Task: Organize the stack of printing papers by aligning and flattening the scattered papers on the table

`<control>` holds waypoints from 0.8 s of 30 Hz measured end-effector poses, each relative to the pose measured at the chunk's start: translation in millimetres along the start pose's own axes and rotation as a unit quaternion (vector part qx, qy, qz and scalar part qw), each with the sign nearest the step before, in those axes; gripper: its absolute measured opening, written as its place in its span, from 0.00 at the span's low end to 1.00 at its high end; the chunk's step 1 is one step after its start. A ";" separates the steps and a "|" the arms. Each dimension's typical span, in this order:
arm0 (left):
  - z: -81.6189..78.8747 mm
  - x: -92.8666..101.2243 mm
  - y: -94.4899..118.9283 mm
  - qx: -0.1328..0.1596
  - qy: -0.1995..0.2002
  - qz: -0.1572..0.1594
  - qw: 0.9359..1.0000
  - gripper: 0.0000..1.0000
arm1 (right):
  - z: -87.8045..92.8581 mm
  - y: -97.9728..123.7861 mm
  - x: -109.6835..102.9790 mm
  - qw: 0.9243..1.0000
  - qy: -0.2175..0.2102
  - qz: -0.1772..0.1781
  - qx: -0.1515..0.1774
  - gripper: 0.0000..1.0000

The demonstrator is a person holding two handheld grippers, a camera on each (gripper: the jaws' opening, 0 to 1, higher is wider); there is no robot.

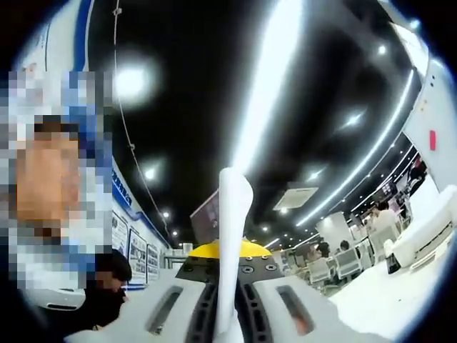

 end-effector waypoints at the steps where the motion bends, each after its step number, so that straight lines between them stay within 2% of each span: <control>1: 0.4 -1.0 0.0 0.001 0.002 -0.002 1.000 0.06 | 1.2 -0.9 -0.5 1.000 -0.001 -0.002 -0.001 0.00; 14: 6.2 -9.7 -0.8 0.014 0.027 -0.021 0.999 0.06 | 8.4 -5.7 -4.3 1.000 -0.022 -0.013 0.002 0.00; 24: 5.4 -9.0 -2.7 0.028 0.032 -0.028 0.999 0.06 | 12.2 -11.8 -12.8 0.999 -0.040 -0.027 0.010 0.00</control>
Point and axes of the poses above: the point that each gripper's makers call its tool centre point, and the gripper's own axes: y roughly backward along the fingers, x roughly to its right, z roughly out of its underside, the point moved 6 cm from there along y, roughly backward along the fingers, and after that the axes turned 3 degrees about z, right-handed, at the moved point
